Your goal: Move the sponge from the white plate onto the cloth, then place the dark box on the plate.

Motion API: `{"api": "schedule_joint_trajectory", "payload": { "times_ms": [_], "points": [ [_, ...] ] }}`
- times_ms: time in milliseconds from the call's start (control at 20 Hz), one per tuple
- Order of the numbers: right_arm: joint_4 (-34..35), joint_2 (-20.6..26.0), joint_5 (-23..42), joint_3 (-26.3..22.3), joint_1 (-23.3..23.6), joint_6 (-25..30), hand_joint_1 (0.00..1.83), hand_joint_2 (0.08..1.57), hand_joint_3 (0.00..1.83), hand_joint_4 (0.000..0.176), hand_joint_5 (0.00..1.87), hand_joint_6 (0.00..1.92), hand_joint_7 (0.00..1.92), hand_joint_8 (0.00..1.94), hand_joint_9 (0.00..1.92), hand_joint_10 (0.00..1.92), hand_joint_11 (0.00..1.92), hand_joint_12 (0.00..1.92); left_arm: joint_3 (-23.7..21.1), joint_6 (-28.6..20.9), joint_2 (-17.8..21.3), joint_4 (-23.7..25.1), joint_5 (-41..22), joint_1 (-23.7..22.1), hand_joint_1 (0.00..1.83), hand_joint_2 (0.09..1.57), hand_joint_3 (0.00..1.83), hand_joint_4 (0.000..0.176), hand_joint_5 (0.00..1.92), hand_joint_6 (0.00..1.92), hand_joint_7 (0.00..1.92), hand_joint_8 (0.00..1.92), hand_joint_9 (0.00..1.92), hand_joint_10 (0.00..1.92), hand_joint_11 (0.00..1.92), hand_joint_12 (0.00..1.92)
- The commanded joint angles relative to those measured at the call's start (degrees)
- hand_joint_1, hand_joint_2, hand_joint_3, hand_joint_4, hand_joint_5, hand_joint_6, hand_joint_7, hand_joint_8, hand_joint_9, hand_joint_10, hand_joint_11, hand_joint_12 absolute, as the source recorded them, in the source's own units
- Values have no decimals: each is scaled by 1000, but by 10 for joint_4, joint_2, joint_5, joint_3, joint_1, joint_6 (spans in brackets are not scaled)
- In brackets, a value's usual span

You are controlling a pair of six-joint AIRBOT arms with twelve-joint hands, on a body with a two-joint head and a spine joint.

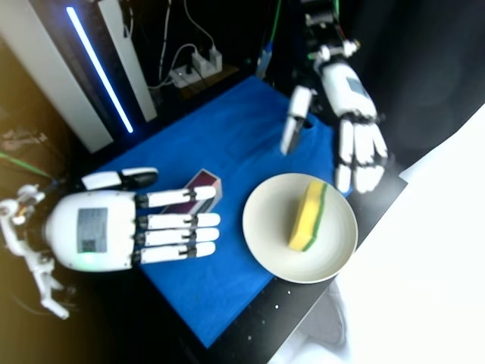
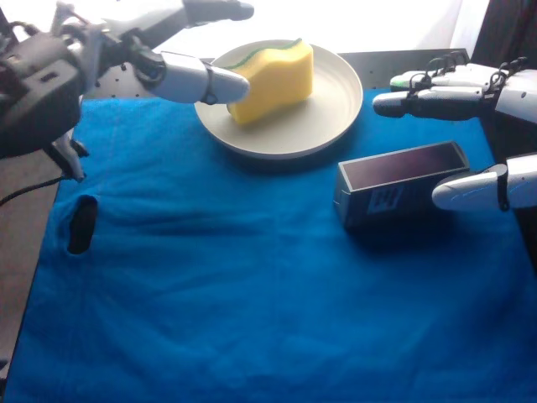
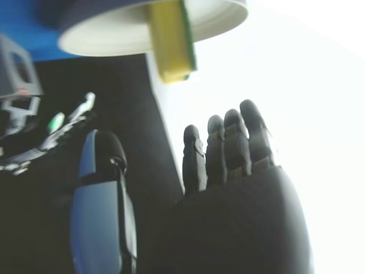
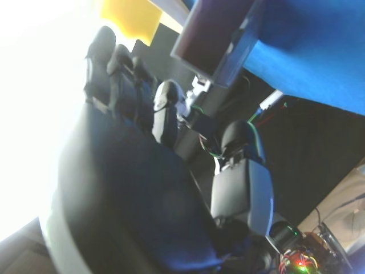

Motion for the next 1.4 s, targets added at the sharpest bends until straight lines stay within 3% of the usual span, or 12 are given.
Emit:
{"api": "schedule_joint_trajectory", "payload": {
  "times_ms": [0,150,250,300,400,450,600,750,950,1050,1200,1350],
  "points": [
    [26,0,71,2,10,9,516,1056,0,176,155,0,85,1,74,0,0,362,7,-2,-6,-5,-48,-13,670,1052,0,130,348,3,311,5,288,8,0,788],
    [25,0,87,2,10,12,528,1029,0,176,114,0,58,0,49,0,0,322,43,-2,-35,-5,-20,-26,799,1022,0,126,446,5,430,7,407,13,0,811],
    [25,0,87,3,10,12,564,1022,0,176,125,2,52,0,33,0,0,260,65,-2,-56,4,-3,-32,902,1018,0,69,511,4,530,6,515,15,0,861],
    [25,-1,87,4,10,12,579,1019,0,176,127,1,53,0,29,0,0,235,72,-2,-63,8,3,-34,885,1045,1,76,572,4,634,9,600,24,52,1051],
    [24,-1,89,4,11,12,600,1021,0,176,131,3,62,4,33,2,0,230,82,-2,-73,10,11,-34,1014,1066,1,14,753,6,816,14,779,104,115,1508],
    [22,-1,91,4,11,15,521,1039,4,176,127,2,51,2,22,1,0,185,87,-2,-79,10,14,-33,1174,1154,5,0,910,934,869,1036,909,228,272,1527],
    [22,-1,92,5,11,15,512,1057,4,176,112,1,35,3,1,0,0,77,92,-2,-84,9,16,-32,1197,1157,8,0,903,1002,879,1240,835,431,84,1616],
    [22,-1,92,5,11,15,507,1064,5,176,115,1,42,3,0,0,12,72,84,-6,-80,9,1,-31,1211,1166,1,0,938,897,842,1360,529,1212,0,1689],
    [22,-1,92,4,11,22,508,1069,2,176,152,10,65,7,18,5,19,81,6,-6,-16,33,-72,-31,1260,1115,0,0,1112,545,912,1304,638,1255,183,1880],
    [25,-1,92,1,11,23,501,1068,1,176,152,7,64,5,18,4,18,81,-57,-6,32,44,-140,-19,1243,1143,1,0,1053,675,834,1401,422,1385,6,1869],
    [32,-1,93,-11,11,23,454,1056,0,176,155,6,78,7,32,6,42,94,-152,-6,116,75,-230,9,1228,1144,0,0,1016,767,858,1337,683,1151,465,1693],
    [32,6,93,-21,11,23,440,1050,0,176,170,8,99,9,52,11,57,103,-233,-7,195,100,-265,64,1215,1154,0,0,1011,835,812,1361,633,1018,360,1532]
  ]
}}
